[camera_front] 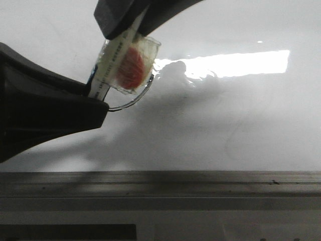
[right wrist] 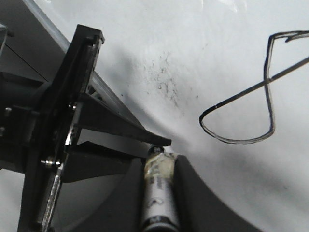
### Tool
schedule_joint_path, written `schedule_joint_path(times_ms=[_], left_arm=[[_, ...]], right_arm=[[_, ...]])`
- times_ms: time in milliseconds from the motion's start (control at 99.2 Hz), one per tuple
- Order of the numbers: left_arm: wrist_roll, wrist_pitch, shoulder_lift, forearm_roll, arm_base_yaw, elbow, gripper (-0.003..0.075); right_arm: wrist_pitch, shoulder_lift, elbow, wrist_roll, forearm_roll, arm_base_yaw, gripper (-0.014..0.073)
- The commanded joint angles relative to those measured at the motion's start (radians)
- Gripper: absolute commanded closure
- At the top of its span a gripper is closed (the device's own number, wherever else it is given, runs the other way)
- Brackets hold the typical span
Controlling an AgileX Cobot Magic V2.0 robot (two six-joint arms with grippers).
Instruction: Write number 8 on whiteboard
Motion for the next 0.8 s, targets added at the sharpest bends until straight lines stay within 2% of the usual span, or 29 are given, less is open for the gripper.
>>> schedule_joint_path(times_ms=[0, 101, 151, 202, 323, 373, 444, 585, 786], left_arm=[[-0.007, -0.108, -0.008, -0.004, -0.005, -0.033, 0.0741], [-0.007, -0.108, -0.008, -0.004, -0.005, -0.033, 0.0741], [-0.007, -0.106, -0.008, -0.004, -0.005, -0.033, 0.0741], [-0.019, -0.101, -0.008, -0.004, -0.005, -0.033, 0.0741], [-0.024, -0.095, -0.008, -0.050, -0.005, -0.033, 0.0741], [-0.024, -0.100, -0.008, -0.072, -0.005, -0.033, 0.0741], [-0.024, -0.099, -0.010, -0.124, -0.005, -0.033, 0.0741], [-0.024, -0.063, -0.059, -0.397, -0.005, -0.033, 0.0741], [-0.012, -0.038, -0.154, -0.708, 0.040, -0.033, 0.0741]], right_arm=[[-0.030, -0.021, -0.027, 0.002, 0.016, 0.000, 0.0657], [-0.030, -0.021, -0.027, 0.002, 0.016, 0.000, 0.0652], [-0.030, -0.021, -0.027, 0.002, 0.016, 0.000, 0.0623], [-0.030, -0.021, -0.027, 0.002, 0.016, 0.000, 0.0547], [-0.035, -0.021, -0.027, 0.002, 0.016, 0.000, 0.0244], [-0.042, -0.021, -0.027, 0.002, 0.016, -0.002, 0.0172], [-0.049, -0.021, -0.027, 0.002, 0.016, -0.002, 0.0166], [-0.054, -0.021, -0.027, 0.002, 0.016, -0.002, 0.0213], [-0.060, -0.021, -0.027, 0.002, 0.016, -0.002, 0.0218]])
